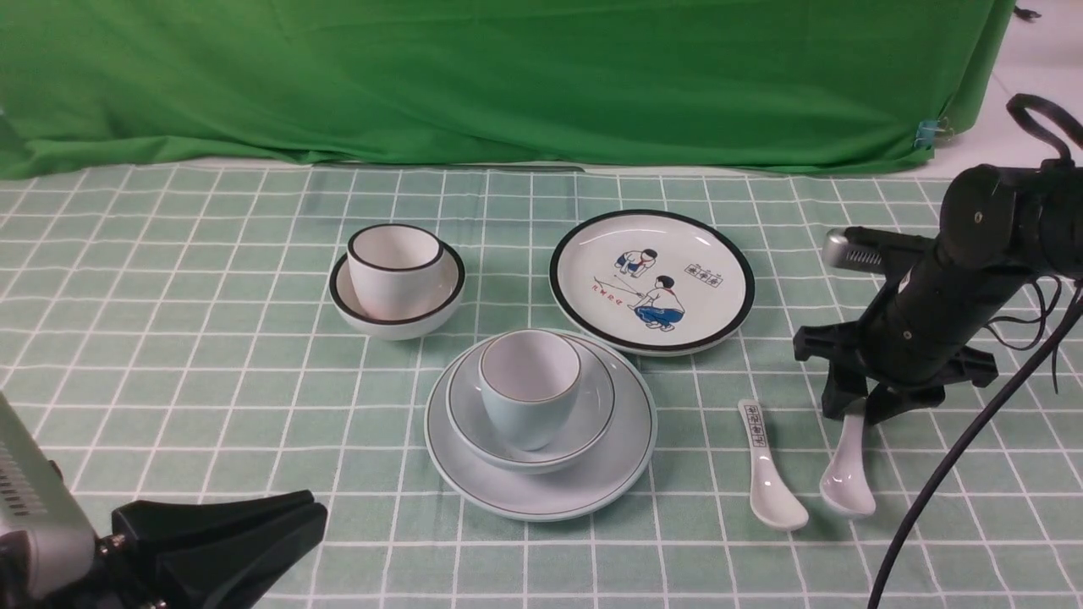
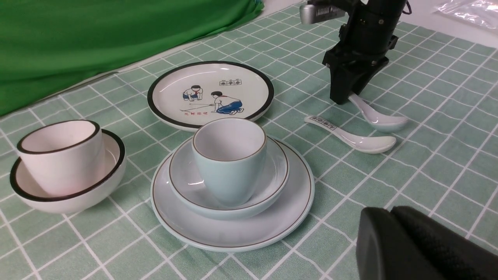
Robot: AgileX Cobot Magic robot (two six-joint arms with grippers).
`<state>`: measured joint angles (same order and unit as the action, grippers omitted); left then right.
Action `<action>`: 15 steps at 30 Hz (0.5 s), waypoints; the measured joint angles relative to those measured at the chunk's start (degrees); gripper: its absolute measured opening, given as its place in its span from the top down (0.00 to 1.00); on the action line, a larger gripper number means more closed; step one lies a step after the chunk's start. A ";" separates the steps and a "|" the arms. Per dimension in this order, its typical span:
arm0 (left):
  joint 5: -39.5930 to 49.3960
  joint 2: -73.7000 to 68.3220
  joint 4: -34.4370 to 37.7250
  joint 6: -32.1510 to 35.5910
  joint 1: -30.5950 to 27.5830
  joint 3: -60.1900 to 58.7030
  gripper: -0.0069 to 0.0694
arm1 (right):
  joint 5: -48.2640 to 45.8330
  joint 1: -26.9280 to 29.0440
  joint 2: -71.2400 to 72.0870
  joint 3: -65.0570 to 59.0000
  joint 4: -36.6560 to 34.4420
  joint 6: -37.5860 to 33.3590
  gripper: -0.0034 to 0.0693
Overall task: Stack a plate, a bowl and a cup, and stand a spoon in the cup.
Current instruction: Use the right arm to grab a blue soup spoon
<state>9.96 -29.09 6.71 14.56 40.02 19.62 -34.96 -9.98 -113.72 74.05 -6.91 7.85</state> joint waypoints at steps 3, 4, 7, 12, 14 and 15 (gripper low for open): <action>0.00 0.00 0.00 0.00 0.00 0.00 0.90 | -0.69 0.00 0.00 0.00 0.22 -1.67 0.63; 0.00 0.00 0.00 0.00 0.00 0.00 0.90 | -1.02 -0.08 0.00 0.04 0.28 -2.74 0.68; 0.00 0.00 0.00 -0.08 0.00 0.00 0.90 | -2.14 -1.25 0.48 -0.02 0.15 -5.07 0.70; 0.00 0.00 0.00 -0.21 0.00 0.00 0.90 | -3.79 -4.85 5.99 -0.14 0.05 -7.42 0.70; 0.00 0.00 0.00 -0.21 0.00 0.00 0.90 | -1.12 -8.13 11.31 -1.12 0.05 -8.47 0.70; 0.00 0.00 0.00 -0.21 0.00 0.00 0.90 | 2.25 -9.86 14.26 -1.93 0.12 -9.06 0.70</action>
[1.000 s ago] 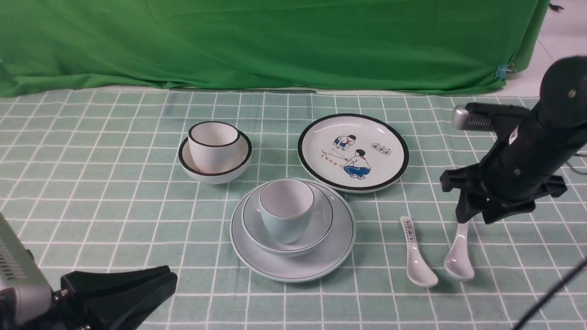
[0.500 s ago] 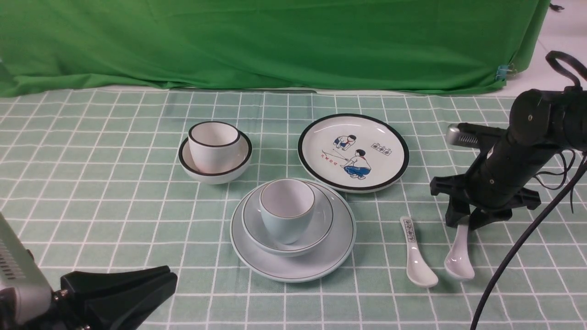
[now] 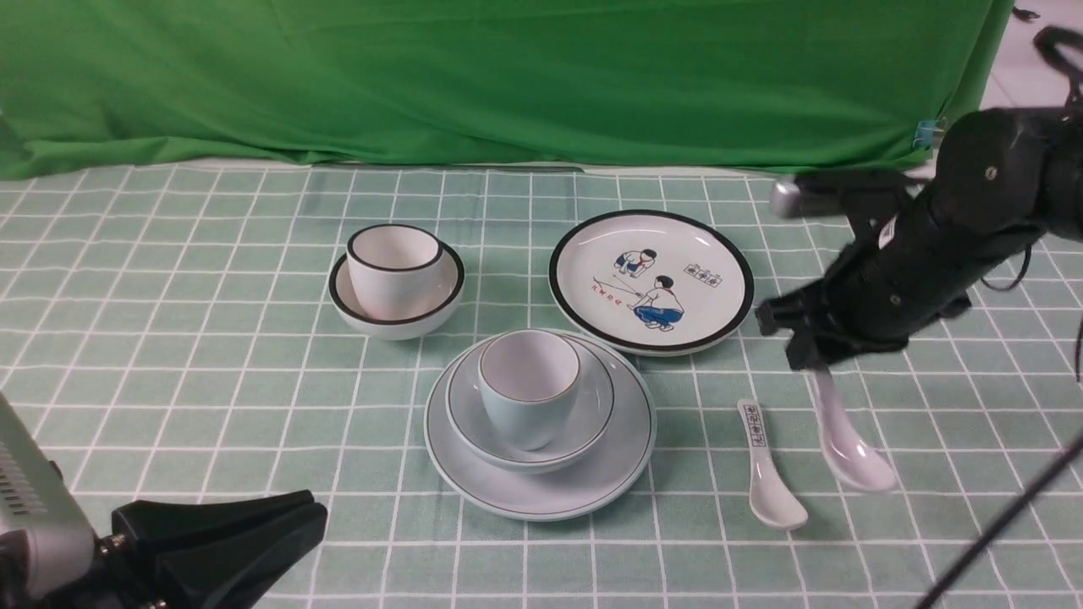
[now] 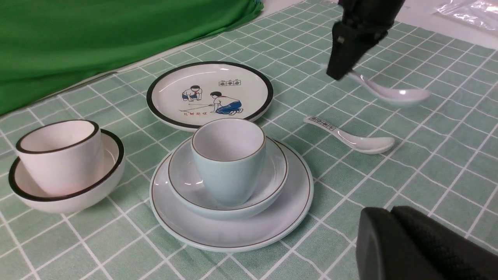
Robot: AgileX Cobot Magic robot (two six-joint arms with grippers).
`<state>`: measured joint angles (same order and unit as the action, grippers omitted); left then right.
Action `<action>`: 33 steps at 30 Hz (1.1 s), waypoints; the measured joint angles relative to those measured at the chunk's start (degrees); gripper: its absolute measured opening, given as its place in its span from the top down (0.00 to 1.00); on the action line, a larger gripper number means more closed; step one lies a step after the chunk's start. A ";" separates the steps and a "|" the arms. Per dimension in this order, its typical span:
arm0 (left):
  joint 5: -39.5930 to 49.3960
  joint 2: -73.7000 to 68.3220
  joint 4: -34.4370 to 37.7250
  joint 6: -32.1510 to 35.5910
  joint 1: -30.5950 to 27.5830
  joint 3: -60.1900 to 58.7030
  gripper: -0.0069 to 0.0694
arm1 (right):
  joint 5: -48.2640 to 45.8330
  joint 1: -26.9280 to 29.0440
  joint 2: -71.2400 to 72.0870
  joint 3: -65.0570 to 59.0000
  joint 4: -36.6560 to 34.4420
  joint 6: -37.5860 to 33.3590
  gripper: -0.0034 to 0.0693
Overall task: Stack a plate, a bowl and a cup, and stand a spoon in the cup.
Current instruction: Use the right arm to grab a blue soup spoon, then use the right arm to put the blue soup spoon into the blue teacup in the middle
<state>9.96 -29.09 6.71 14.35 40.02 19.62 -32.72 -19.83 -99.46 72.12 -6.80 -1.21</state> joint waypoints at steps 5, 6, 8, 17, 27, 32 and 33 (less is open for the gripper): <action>0.00 0.00 0.00 0.00 0.00 0.00 0.90 | 40.07 -15.87 11.66 -12.97 -0.18 -1.07 0.70; 0.00 0.00 0.00 0.00 0.00 0.00 0.90 | 41.98 -16.40 11.76 -12.97 -0.18 -0.96 0.70; 0.00 0.00 0.00 0.00 0.00 0.00 0.90 | 61.24 -21.22 11.03 -18.77 -0.12 0.43 0.70; 0.00 0.00 0.00 0.00 0.00 0.00 0.90 | 88.14 -24.04 -3.11 -19.34 3.58 6.45 0.70; 0.00 0.00 -0.06 0.00 0.00 0.00 0.90 | 88.89 -24.04 -7.19 -18.21 4.18 3.19 0.70; -0.05 0.00 -0.18 0.00 0.00 0.00 0.90 | 88.89 -24.04 -9.69 -18.23 4.05 2.50 0.70; -0.05 0.00 -0.20 0.00 0.00 0.00 0.90 | 88.89 -24.04 -10.15 -18.23 4.01 2.34 0.70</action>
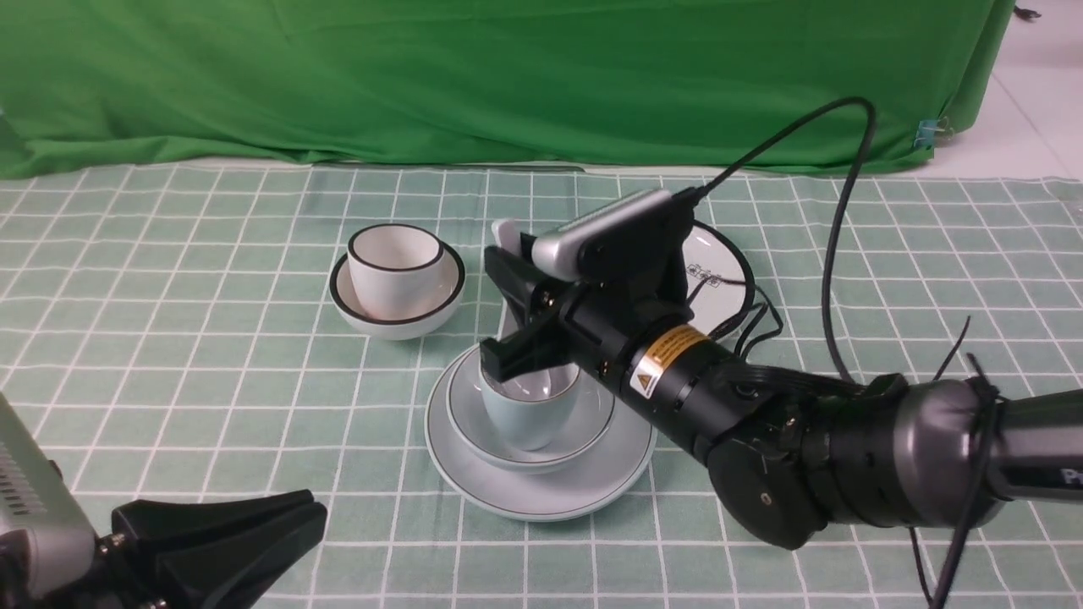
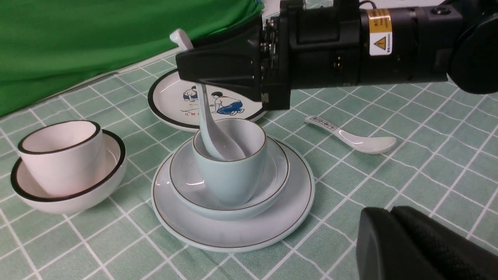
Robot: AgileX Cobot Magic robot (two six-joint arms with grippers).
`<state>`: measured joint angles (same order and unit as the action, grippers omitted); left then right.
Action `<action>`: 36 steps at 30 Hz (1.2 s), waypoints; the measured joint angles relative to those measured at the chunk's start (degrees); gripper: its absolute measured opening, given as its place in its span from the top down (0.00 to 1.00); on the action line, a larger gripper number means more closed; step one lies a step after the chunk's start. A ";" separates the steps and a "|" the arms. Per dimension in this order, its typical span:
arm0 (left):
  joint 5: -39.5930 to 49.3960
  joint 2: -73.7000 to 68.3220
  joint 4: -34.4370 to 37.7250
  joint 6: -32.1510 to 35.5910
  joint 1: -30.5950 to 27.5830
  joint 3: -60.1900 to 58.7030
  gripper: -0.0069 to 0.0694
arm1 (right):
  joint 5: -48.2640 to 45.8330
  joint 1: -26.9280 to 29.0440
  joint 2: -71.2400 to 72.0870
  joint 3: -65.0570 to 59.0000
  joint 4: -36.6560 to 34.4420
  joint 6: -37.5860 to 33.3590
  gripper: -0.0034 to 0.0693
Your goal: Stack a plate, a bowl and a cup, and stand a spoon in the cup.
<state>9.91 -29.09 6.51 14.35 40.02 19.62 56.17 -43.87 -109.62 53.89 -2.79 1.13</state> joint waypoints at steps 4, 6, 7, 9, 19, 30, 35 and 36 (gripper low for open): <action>0.00 0.00 0.00 0.00 0.00 0.00 0.90 | 0.00 0.00 -1.37 0.00 -0.03 -0.15 0.61; 0.00 0.00 0.00 0.00 0.00 0.00 0.90 | 0.00 0.00 -1.37 0.00 -0.03 -0.20 0.52; 0.00 0.00 0.00 0.00 0.00 0.00 0.90 | 0.12 0.00 -1.37 0.00 -0.03 -0.20 0.49; 0.00 0.00 0.00 0.00 0.00 0.00 0.90 | 0.24 0.00 -1.37 0.02 -0.03 -0.13 0.45; -1.34 0.00 0.00 0.00 0.00 0.00 0.90 | -0.92 -1.43 8.32 -3.91 -0.01 -0.61 0.44; -3.13 5.26 5.51 -0.02 0.00 0.00 0.89 | -51.06 -1.43 43.26 -7.43 -0.01 -3.56 0.60; -0.62 12.32 6.77 0.19 0.00 0.00 0.89 | -74.75 -1.43 52.64 -7.68 0.20 -3.78 0.79; -0.31 13.29 6.77 0.25 0.00 0.00 0.89 | -76.81 -1.43 53.83 -7.82 0.22 -3.40 0.81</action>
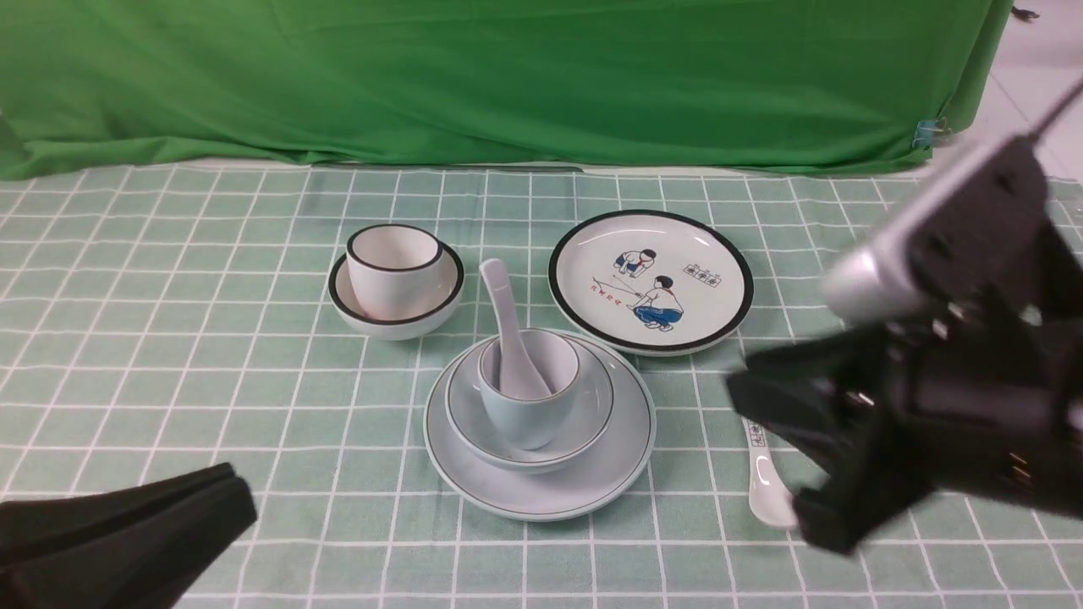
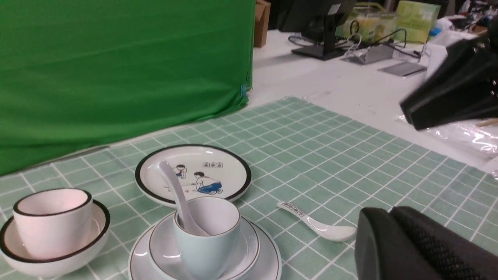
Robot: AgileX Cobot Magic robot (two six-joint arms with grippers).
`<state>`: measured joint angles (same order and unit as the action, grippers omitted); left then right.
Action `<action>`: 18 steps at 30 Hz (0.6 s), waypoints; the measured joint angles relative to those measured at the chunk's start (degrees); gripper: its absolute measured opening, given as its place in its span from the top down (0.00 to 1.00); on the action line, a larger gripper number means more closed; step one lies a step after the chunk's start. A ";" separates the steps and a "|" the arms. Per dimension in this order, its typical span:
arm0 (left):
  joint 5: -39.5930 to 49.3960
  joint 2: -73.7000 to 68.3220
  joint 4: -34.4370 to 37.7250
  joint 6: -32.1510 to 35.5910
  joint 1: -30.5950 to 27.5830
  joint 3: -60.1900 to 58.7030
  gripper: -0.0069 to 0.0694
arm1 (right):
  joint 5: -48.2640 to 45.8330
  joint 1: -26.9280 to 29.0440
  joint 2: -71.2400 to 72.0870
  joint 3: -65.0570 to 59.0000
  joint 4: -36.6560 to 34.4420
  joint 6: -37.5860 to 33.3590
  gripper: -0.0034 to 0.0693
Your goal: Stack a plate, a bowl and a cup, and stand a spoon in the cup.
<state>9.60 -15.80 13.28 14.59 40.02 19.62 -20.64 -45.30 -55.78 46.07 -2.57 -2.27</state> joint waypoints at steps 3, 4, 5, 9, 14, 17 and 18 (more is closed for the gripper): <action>0.78 1.06 -0.05 0.01 0.00 0.00 0.89 | -7.44 0.00 2.96 -0.07 0.11 0.63 0.88; 0.90 1.19 -0.09 0.01 0.00 0.00 0.89 | -9.73 0.00 4.15 -0.07 0.16 1.36 0.90; 0.96 1.19 -0.09 0.06 0.00 0.00 0.89 | -11.95 0.00 5.04 -0.07 0.21 1.58 0.91; 1.03 1.19 -0.21 0.06 0.00 0.00 0.89 | -17.10 0.00 7.08 -0.07 0.27 1.58 0.91; 1.13 1.19 -0.21 0.06 0.00 0.00 0.89 | -17.83 0.00 7.85 -0.07 0.27 1.58 0.91; 1.13 1.19 -0.27 0.06 0.00 0.00 0.89 | -17.89 0.00 7.85 -0.07 0.33 1.63 0.91; 1.19 1.19 -0.27 0.06 0.00 0.00 0.89 | -17.89 -0.07 7.85 -0.07 0.33 1.63 0.91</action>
<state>10.79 -14.61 13.01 14.65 40.02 19.62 -38.53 -45.37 -47.93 45.99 -2.25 -0.64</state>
